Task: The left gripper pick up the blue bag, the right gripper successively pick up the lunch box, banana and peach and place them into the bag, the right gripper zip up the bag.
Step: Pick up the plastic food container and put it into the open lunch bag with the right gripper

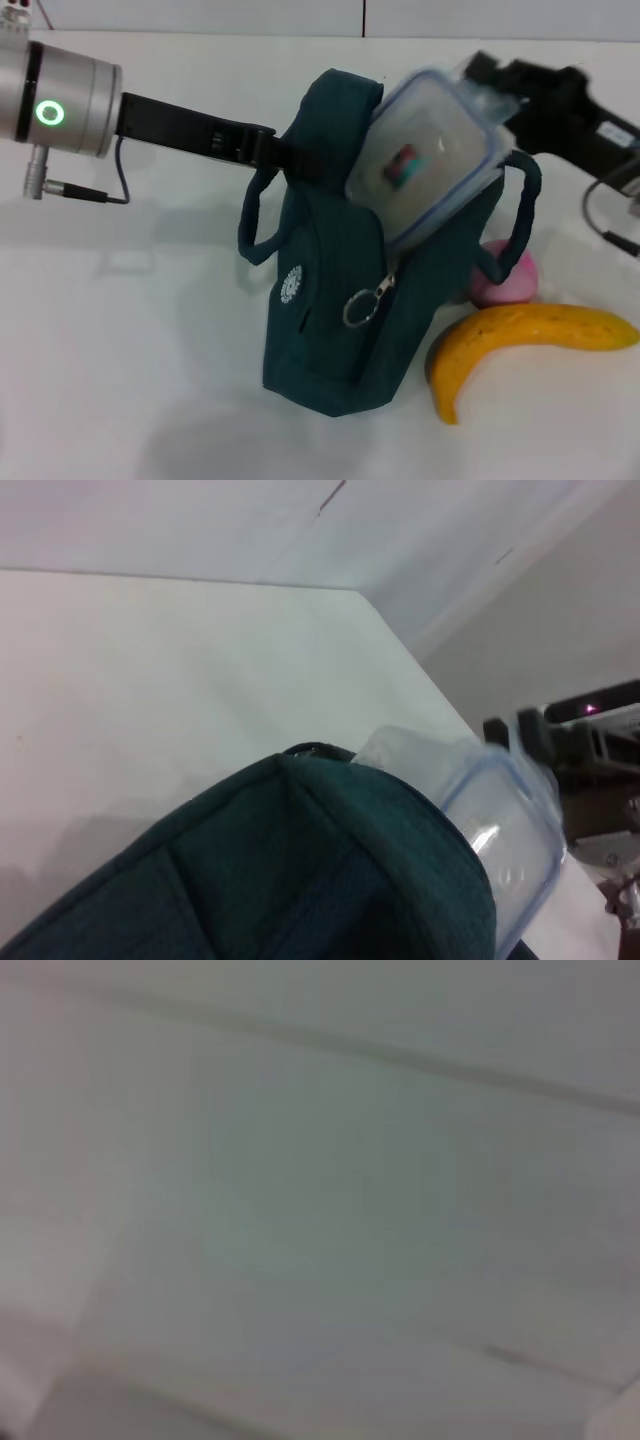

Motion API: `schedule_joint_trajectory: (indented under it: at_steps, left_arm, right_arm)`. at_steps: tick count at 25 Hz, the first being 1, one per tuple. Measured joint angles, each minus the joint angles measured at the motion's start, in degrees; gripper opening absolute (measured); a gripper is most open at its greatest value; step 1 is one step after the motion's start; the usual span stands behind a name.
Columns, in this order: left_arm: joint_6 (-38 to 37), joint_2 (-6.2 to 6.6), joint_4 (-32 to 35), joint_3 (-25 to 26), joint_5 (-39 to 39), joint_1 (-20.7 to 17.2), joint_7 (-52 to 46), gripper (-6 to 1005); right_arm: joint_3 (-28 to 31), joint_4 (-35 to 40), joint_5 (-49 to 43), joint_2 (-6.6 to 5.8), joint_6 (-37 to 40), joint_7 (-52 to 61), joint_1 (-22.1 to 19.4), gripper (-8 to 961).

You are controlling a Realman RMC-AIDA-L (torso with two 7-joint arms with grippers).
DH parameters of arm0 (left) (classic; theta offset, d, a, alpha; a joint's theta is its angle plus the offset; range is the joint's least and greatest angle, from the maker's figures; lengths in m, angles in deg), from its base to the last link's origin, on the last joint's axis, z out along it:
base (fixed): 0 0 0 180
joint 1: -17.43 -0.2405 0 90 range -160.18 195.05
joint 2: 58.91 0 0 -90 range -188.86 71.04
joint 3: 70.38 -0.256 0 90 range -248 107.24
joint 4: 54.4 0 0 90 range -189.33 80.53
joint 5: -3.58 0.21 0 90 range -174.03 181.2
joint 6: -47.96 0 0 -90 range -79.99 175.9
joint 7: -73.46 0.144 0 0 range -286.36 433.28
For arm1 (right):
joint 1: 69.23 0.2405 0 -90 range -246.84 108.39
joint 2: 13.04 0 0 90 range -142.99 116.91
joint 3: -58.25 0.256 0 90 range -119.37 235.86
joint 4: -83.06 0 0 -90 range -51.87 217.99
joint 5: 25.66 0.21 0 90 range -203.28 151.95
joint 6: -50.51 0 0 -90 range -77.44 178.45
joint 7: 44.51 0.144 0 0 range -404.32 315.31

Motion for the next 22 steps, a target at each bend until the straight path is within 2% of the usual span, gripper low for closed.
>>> schedule_joint_trajectory:
  at_steps: [4,9,16,22]
  left_arm:
    - [0.00,0.17,-1.30,-0.01,-0.02,0.57,0.38,55]
    - [0.03,0.53,-1.75,0.12,-0.02,0.67,0.99,55]
    - [0.26,0.82,-1.79,0.35,-0.02,0.69,1.64,55]
    - [0.71,0.88,-1.81,0.36,-0.03,0.69,2.12,55]
  right_arm:
    - [-6.14,0.33,0.02,-0.01,0.48,-3.59,2.59,222]
    - [-11.97,4.74,0.04,-0.13,-0.72,-6.98,2.66,237]
    - [-14.91,8.36,0.03,-0.57,-2.11,-13.87,2.07,258]
    - [-18.43,12.20,-0.67,-0.88,-7.46,-14.54,2.02,276]
